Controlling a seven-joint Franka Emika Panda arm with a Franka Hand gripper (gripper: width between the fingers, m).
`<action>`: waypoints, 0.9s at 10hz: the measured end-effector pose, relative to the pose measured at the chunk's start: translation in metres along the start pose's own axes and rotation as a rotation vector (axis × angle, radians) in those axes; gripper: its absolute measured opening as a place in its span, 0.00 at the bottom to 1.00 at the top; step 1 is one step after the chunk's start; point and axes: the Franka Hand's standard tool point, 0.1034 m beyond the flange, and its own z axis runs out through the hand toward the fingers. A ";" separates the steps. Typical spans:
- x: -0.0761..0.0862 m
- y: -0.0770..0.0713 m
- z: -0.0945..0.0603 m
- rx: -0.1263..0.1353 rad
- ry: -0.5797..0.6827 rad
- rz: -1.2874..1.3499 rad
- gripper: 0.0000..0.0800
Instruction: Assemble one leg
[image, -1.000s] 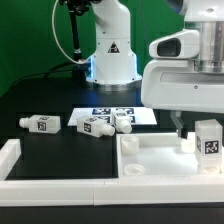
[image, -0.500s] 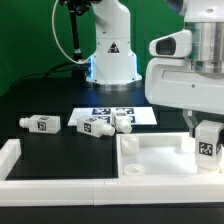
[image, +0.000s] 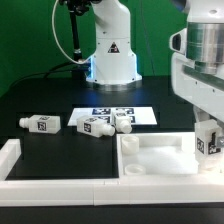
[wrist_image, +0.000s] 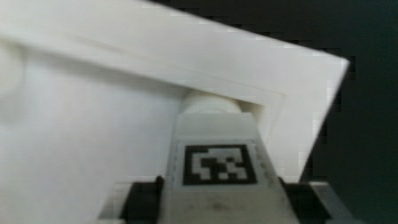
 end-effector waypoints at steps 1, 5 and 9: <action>-0.001 -0.001 0.002 0.012 -0.024 0.176 0.36; -0.005 0.003 0.007 0.014 0.008 0.019 0.57; -0.008 0.004 0.008 -0.006 0.053 -0.581 0.80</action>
Offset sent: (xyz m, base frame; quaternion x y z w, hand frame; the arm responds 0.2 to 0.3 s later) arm 0.0000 0.0000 0.0000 0.0000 0.0000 -0.0650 0.9979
